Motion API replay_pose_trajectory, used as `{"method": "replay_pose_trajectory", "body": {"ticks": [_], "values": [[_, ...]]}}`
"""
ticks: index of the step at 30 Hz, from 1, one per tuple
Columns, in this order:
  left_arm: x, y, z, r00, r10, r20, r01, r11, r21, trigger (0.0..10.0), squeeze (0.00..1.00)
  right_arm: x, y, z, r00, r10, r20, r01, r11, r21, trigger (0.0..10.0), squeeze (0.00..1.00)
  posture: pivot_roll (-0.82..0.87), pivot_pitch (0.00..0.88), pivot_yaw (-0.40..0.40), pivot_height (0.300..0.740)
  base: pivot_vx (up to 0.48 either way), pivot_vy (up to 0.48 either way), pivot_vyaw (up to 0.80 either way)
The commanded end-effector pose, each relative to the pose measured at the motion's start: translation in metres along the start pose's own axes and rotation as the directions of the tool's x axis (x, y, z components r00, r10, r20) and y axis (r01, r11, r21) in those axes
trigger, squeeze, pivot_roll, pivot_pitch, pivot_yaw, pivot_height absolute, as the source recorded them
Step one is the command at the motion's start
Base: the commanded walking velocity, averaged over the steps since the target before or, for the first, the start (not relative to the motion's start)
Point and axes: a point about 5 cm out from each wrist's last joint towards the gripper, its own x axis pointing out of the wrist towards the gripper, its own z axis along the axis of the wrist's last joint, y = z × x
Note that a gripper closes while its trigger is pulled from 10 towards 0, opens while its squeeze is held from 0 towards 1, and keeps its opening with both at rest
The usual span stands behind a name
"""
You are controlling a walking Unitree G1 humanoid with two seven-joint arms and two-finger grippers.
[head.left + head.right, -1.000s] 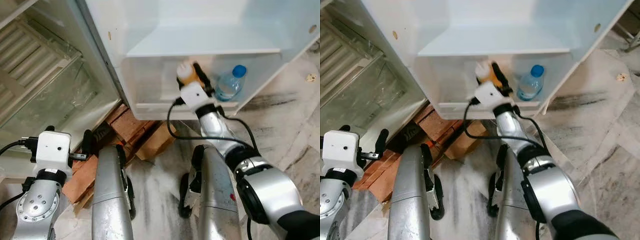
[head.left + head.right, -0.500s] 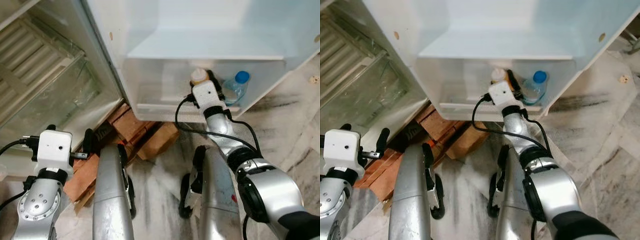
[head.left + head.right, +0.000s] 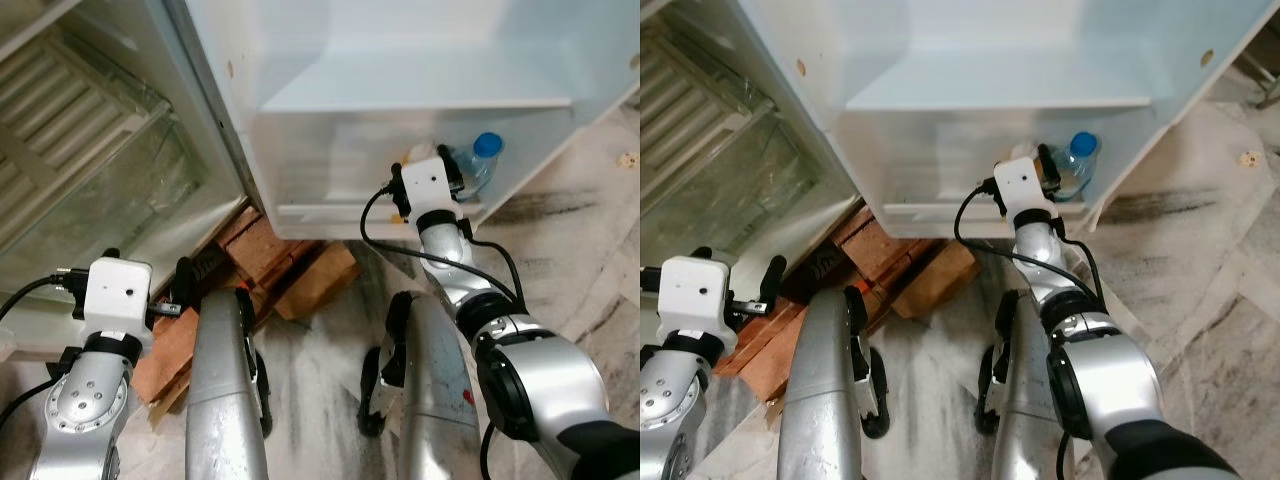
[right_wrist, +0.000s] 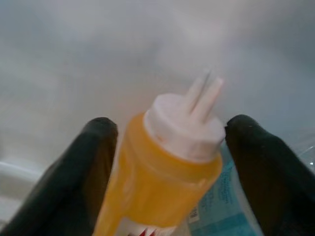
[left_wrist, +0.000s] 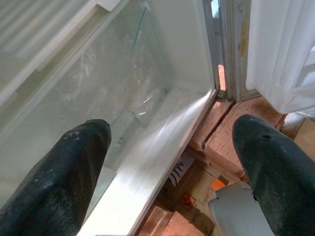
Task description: Restocking fridge
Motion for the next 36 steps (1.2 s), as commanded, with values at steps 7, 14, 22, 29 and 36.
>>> {"method": "replay_pose_trajectory", "body": {"ticks": [7, 14, 22, 29, 36], "values": [[0.009, -0.001, -0.006, 1.0, 0.009, -0.008, -0.009, 1.0, 0.004, 10.0, 0.0, 0.004, -0.025, 0.003, 0.999, -0.051, 0.012, 0.05, 0.992, 0.114, 10.0, 1.0, 0.25, 0.285, 0.015, 0.516, 0.0, 0.0, 0.0], [0.025, -0.009, -0.004, 1.0, -0.002, 0.027, 0.003, 1.0, -0.018, 10.0, 0.0, 0.0, -0.028, 0.012, 0.991, -0.012, 0.131, -0.012, 0.983, 0.185, 10.0, 1.0, 0.2, 0.236, 0.014, 0.516, 0.0, 0.0, 0.0], [0.033, -0.012, 0.0, 0.998, 0.008, 0.058, -0.006, 0.999, -0.031, 10.0, 0.0, -0.013, -0.026, 0.009, 0.985, -0.021, 0.172, -0.014, 0.979, 0.201, 10.0, 1.0, 0.19, 0.195, 0.007, 0.516, 0.0, 0.0, 0.0], [0.034, -0.011, -0.006, 0.998, 0.027, 0.057, -0.025, 0.999, -0.036, 10.0, 0.0, -0.034, -0.011, 0.011, 0.976, 0.009, 0.218, -0.075, 0.952, 0.298, 10.0, 1.0, 0.17, 0.159, -0.004, 0.516, 0.0, 0.0, 0.0], [0.038, -0.013, -0.008, 0.997, 0.042, 0.059, -0.039, 0.998, -0.048, 10.0, 0.0, -0.051, -0.001, 0.019, 0.953, 0.124, 0.277, -0.207, 0.934, 0.291, 10.0, 1.0, 0.14, 0.137, -0.01, 0.516, 0.0, 0.0, 0.0]]}}
